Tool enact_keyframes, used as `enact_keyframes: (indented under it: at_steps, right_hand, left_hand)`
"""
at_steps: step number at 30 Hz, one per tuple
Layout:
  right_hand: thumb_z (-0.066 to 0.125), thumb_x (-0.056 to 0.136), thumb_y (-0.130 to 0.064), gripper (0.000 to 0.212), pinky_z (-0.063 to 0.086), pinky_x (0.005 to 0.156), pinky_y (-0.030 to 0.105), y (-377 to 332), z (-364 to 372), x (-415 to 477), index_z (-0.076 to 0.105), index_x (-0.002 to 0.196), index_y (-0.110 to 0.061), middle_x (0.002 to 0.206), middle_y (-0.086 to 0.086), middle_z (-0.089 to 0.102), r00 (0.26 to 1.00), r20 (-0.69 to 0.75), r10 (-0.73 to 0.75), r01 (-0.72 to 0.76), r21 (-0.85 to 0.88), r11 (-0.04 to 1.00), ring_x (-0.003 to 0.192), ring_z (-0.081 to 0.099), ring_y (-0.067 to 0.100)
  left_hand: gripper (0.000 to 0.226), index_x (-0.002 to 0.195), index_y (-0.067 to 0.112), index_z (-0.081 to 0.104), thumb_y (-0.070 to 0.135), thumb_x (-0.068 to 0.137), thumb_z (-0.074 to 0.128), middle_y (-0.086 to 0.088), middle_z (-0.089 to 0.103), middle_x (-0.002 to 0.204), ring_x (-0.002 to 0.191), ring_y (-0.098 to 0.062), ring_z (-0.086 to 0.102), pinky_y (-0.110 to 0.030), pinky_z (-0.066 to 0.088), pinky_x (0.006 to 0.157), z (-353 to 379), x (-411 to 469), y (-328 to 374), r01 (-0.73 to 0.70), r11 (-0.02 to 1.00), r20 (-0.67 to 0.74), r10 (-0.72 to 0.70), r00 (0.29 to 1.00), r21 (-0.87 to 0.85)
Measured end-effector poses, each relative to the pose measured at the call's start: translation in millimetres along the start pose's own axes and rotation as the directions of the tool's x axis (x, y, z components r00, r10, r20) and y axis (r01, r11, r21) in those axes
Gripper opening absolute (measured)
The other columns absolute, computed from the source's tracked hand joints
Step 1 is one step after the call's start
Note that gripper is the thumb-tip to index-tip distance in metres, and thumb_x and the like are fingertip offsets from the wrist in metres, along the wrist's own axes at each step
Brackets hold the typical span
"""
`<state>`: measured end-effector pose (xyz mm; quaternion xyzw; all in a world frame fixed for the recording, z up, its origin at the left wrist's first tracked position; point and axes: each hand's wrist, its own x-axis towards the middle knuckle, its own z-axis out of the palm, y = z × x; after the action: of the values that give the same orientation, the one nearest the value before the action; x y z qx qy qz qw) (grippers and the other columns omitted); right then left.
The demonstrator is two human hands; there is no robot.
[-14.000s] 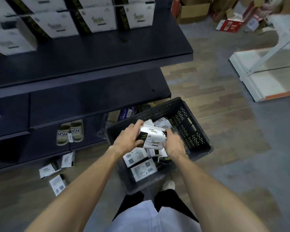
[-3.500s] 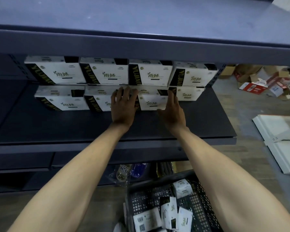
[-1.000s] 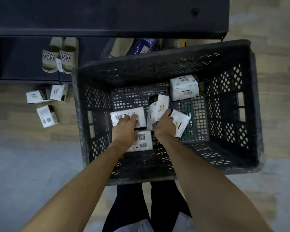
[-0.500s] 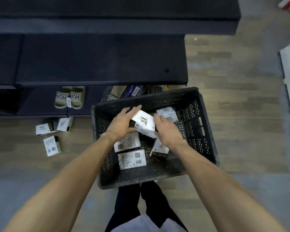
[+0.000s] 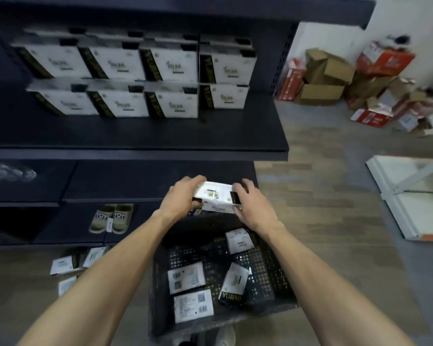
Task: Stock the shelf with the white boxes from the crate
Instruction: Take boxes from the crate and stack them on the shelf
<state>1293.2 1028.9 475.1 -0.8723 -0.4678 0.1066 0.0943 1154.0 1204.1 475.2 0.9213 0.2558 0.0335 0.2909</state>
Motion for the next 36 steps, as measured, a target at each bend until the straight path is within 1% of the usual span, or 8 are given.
enact_keyframes:
  at_steps: [2,3,5,7,12,19,28,36]
  right_hand:
    - [0.064,0.094,-0.027,0.057,0.048,0.097,0.041,-5,-18,3,0.039,0.146,-0.025,0.155,0.014,0.032,0.990,-0.072,0.122,-0.108,0.174,0.979,0.123,0.052,0.036]
    - [0.065,0.094,-0.028,0.059,0.047,0.097,0.038,-9,-26,4,0.040,0.147,-0.028,0.150,0.011,0.042,0.979,-0.107,0.173,-0.138,0.275,0.951,0.122,0.054,0.034]
    - [0.066,0.093,-0.026,0.058,0.046,0.090,0.032,-17,-42,8,0.044,0.147,-0.031,0.130,0.007,0.062,0.960,-0.169,0.225,-0.136,0.423,0.896,0.111,0.060,0.029]
    - [0.066,0.093,-0.024,0.057,0.046,0.085,0.030,-28,-58,15,0.047,0.146,-0.031,0.114,0.005,0.068,0.943,-0.225,0.246,-0.115,0.475,0.872,0.104,0.063,0.026]
    - [0.071,0.090,-0.027,0.063,0.044,0.095,0.035,-51,-98,41,0.045,0.147,-0.028,0.123,0.004,0.062,0.894,-0.353,0.276,-0.099,0.445,0.890,0.113,0.057,0.023]
    - [0.069,0.092,-0.024,0.057,0.042,0.092,0.032,-67,-110,70,0.048,0.145,-0.024,0.124,0.007,0.058,0.823,-0.443,0.355,-0.132,0.458,0.879,0.114,0.056,0.025]
    - [0.069,0.092,-0.020,0.055,0.045,0.093,0.037,-37,-95,94,0.048,0.142,-0.019,0.126,0.011,0.054,0.846,-0.393,0.359,-0.152,0.468,0.871,0.113,0.056,0.030]
    - [0.066,0.092,-0.024,0.052,0.051,0.086,0.041,1,-87,141,0.048,0.140,-0.017,0.126,0.015,0.051,0.904,-0.328,0.273,-0.157,0.339,0.927,0.108,0.058,0.037]
  left_hand:
    - [0.058,0.121,0.037,0.050,0.017,0.076,0.080,0.004,0.055,0.103,0.095,-0.019,0.056,-0.037,0.047,0.085,-24,3,6,0.004,0.999,-0.053,-0.006,0.999,-0.042]
    - [0.058,0.121,0.036,0.050,0.019,0.075,0.080,0.003,0.055,0.104,0.096,-0.019,0.055,-0.039,0.046,0.087,-35,5,10,0.003,0.998,-0.076,-0.007,0.997,-0.057]
    - [0.058,0.123,0.035,0.050,0.021,0.075,0.081,0.002,0.056,0.106,0.099,-0.020,0.054,-0.042,0.045,0.090,-59,11,18,-0.014,0.998,-0.106,0.007,0.994,-0.064]
    - [0.059,0.124,0.034,0.050,0.021,0.075,0.080,0.001,0.057,0.106,0.101,-0.021,0.055,-0.042,0.046,0.090,-81,18,26,-0.047,0.997,-0.134,0.038,0.990,-0.061]
    - [0.069,0.138,0.031,0.044,0.025,0.079,0.079,-0.003,0.061,0.123,0.112,-0.025,0.056,-0.044,0.047,0.095,-124,39,38,-0.077,0.990,-0.241,0.046,0.969,-0.120]
    - [0.052,0.130,0.036,0.056,0.016,0.085,0.074,0.006,0.066,0.122,0.114,-0.019,0.059,-0.028,0.044,0.092,-125,60,45,-0.123,0.969,-0.407,0.027,0.913,-0.213]
    - [0.045,0.129,0.028,0.062,0.013,0.088,0.070,-0.009,0.064,0.118,0.108,-0.032,0.062,-0.044,0.052,0.092,-96,94,51,-0.075,0.995,-0.430,0.037,0.902,-0.072]
    - [0.043,0.133,0.026,0.058,0.017,0.092,0.066,-0.010,0.060,0.125,0.110,-0.031,0.061,-0.040,0.050,0.086,-71,141,43,0.013,0.999,-0.406,0.001,0.914,0.031]
